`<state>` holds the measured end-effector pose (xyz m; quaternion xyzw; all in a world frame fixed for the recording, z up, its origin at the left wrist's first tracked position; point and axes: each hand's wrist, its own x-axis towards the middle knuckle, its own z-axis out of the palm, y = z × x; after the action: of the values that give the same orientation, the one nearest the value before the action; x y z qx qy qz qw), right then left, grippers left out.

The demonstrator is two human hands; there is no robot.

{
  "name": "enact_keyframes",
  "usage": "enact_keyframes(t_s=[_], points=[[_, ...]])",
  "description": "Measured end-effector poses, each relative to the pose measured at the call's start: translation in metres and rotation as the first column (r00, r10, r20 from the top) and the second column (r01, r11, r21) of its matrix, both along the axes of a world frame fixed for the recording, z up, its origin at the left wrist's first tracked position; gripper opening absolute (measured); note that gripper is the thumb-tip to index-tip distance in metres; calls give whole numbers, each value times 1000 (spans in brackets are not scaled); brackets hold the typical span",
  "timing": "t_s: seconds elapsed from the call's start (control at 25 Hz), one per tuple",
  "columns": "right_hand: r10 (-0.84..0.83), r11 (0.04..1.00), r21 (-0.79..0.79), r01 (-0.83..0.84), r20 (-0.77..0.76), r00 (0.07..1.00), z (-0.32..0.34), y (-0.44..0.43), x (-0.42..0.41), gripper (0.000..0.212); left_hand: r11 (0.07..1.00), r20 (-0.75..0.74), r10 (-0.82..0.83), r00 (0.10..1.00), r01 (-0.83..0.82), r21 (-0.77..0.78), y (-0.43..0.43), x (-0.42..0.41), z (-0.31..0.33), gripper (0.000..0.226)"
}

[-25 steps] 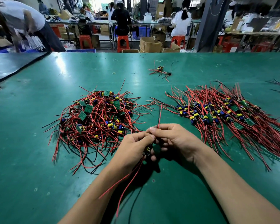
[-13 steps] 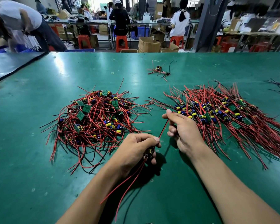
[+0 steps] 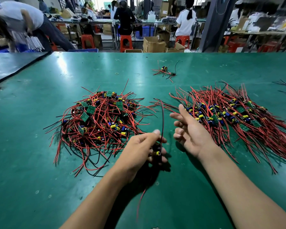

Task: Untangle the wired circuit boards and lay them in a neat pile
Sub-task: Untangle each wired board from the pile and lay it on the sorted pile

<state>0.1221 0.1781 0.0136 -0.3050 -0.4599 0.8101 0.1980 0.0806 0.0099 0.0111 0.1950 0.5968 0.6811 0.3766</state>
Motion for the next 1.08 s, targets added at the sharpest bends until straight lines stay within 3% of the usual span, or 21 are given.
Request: enact_keyframes(t_s=[0.2,0.44,0.6,0.72,0.84,0.96,1.08], points=[[47,967,247,-64,76,996,-5,-3,1,44,996,193,54,980,-65,53,3,-3,5,74],[80,913,394,-102,74,994,-9,-14,3,33,976,234,144,962,-177,125,5,-9,4,75],[126,701,677,-223,190,974,-10,-26,4,34,958,226,172,959,-216,188,4,-12,3,77],[151,576,766,-284,241,959,-10,-31,6,47,954,223,124,967,-177,241,3,-15,3,77],[126,534,813,-234,197,972,-11,-36,7,41,954,225,48,973,-111,278,1,-14,3,84],[66,552,817,-168,158,985,-13,-35,5,33,964,143,31,989,-68,258,0,-10,4,84],[-76,529,846,-71,131,988,-11,-21,6,29,965,-185,248,951,-227,131,0,-9,1,48]])
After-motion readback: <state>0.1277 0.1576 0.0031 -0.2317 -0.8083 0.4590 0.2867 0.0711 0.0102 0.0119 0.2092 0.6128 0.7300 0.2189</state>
